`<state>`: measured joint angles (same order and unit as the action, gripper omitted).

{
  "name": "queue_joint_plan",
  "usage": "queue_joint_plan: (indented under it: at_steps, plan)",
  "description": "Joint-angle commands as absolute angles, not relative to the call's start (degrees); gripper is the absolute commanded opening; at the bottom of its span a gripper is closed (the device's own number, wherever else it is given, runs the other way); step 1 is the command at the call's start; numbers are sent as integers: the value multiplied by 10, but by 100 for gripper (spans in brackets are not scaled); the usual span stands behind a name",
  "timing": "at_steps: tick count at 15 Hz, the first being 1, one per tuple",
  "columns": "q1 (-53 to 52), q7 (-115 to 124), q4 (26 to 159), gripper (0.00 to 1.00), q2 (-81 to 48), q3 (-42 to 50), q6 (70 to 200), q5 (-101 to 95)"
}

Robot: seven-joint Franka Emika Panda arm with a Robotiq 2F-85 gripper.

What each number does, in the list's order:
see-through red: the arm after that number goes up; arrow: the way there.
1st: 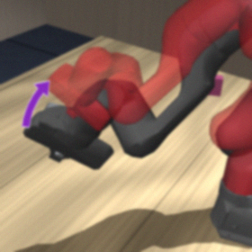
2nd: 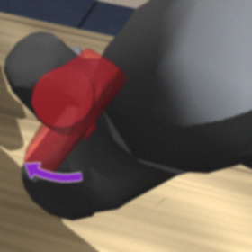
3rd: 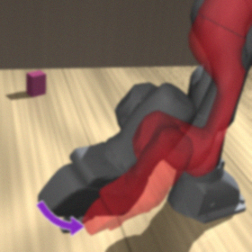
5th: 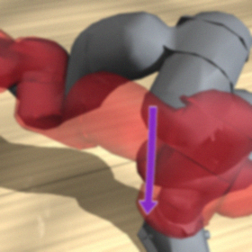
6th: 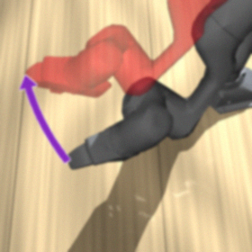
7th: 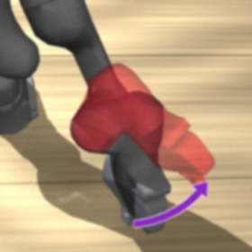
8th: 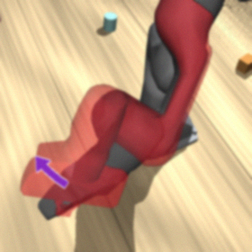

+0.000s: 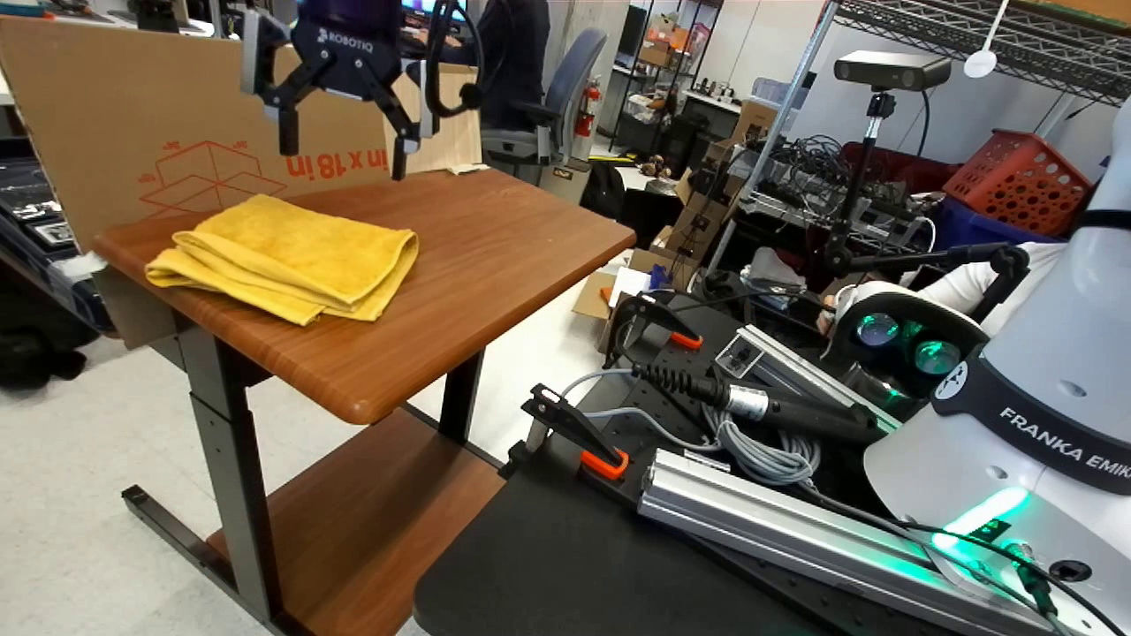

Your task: Clean the table with the yellow cloth

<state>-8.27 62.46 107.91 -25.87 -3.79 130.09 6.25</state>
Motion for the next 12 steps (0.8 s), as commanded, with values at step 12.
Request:
queue_joint_plan:
  at_steps: [12]
  plan:
    - [-109,704,861,100,-495,30,1293,62]
